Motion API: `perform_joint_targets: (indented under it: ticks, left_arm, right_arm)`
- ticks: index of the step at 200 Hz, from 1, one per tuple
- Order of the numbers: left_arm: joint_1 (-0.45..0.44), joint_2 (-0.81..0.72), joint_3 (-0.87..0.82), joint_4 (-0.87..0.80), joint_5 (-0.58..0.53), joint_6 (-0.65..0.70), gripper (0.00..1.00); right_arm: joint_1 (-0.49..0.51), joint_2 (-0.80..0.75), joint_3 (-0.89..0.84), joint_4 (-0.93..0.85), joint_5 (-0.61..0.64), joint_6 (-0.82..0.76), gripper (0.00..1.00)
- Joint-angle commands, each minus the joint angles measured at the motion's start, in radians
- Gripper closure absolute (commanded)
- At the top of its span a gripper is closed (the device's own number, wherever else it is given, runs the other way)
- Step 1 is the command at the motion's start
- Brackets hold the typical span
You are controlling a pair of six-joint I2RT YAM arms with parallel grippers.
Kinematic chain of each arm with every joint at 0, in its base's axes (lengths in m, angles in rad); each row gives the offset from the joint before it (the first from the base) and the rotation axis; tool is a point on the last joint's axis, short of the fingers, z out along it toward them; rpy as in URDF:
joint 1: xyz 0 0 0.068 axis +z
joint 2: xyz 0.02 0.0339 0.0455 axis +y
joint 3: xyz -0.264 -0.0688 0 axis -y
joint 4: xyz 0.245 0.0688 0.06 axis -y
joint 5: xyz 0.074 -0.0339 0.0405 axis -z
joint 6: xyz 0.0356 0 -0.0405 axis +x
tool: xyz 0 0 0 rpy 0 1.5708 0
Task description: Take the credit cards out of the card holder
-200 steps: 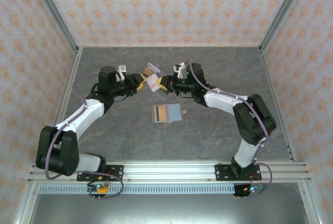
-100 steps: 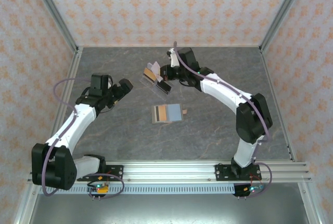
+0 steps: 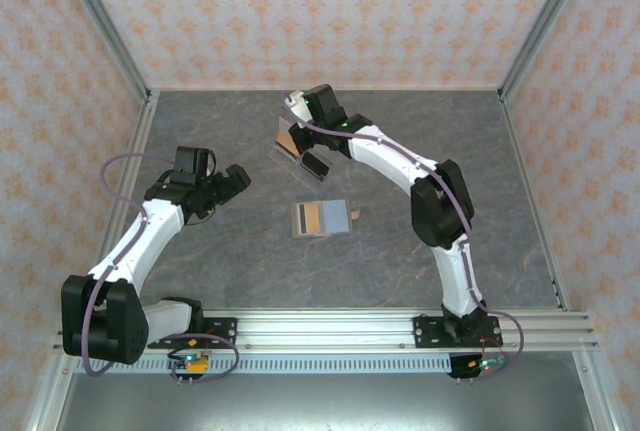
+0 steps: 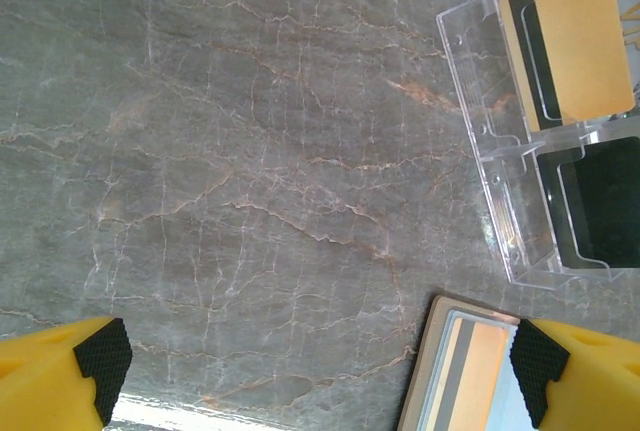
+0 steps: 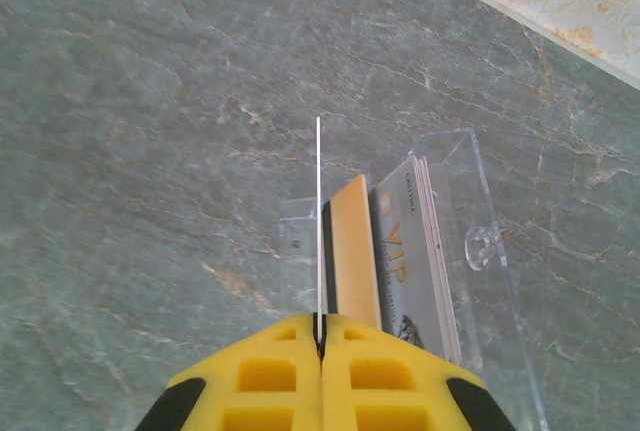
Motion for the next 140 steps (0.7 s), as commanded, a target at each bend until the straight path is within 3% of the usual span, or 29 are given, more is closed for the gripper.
perform_joint_targets:
  ticks: [1, 140]
  left_arm:
    - [0.011, 0.012, 0.023, -0.031, 0.012, 0.023, 0.0]
    - [0.011, 0.034, 0.006, -0.001, 0.07, 0.017, 0.0]
  right_arm:
    - [-0.001, 0.038, 0.072, -0.036, 0.061, -0.089, 1.0]
    - [-0.015, 0.186, 0.232, -0.115, 0.117, -0.112, 0.96]
